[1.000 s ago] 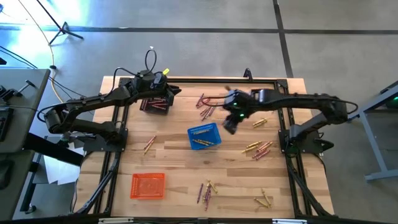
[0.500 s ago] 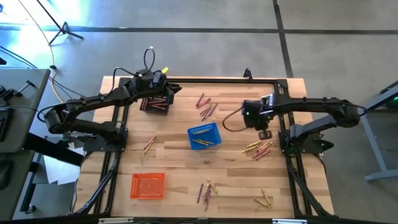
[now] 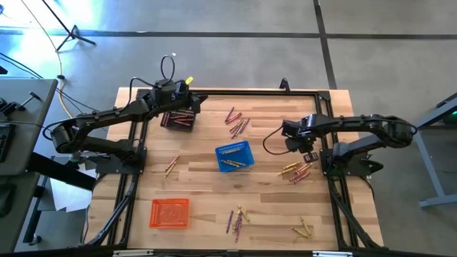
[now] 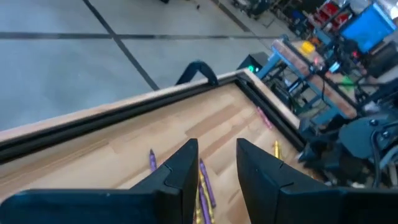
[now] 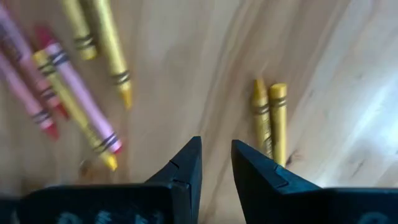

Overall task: Sort crayons
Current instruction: Put the yellow crayon into the blue basket

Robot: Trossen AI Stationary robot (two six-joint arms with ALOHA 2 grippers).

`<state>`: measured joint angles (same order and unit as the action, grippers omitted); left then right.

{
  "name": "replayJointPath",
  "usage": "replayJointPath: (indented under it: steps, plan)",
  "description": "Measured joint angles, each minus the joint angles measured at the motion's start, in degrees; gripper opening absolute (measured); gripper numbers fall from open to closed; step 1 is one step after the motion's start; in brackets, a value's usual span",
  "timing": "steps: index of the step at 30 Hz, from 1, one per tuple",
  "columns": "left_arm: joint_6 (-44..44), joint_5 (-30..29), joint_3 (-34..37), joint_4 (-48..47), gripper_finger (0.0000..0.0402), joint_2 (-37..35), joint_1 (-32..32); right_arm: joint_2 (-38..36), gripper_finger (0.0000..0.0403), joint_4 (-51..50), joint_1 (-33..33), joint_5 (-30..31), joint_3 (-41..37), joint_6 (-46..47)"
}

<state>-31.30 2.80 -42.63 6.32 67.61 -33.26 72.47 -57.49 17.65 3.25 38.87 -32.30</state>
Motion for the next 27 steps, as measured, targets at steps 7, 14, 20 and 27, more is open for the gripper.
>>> replayJointPath:
  steps: [7,14,20,27]
  plan:
    - [-0.2,-1.9,0.0,3.3,0.0095,0.0,0.0,0.0,0.0071,6.7,4.0,0.0,-0.5,-5.4]
    - [-0.2,-2.0,0.0,4.1,0.0095,0.0,0.0,0.0,0.0071,6.1,5.6,0.1,-0.5,-12.0]
    - [-0.1,-2.0,0.0,4.1,0.0095,0.0,0.0,0.0,0.0071,6.3,5.6,0.0,-0.5,-14.2]
    - [0.0,-2.0,0.0,4.1,0.0095,0.0,0.0,0.0,0.0071,7.9,5.6,0.0,-1.4,-13.9]
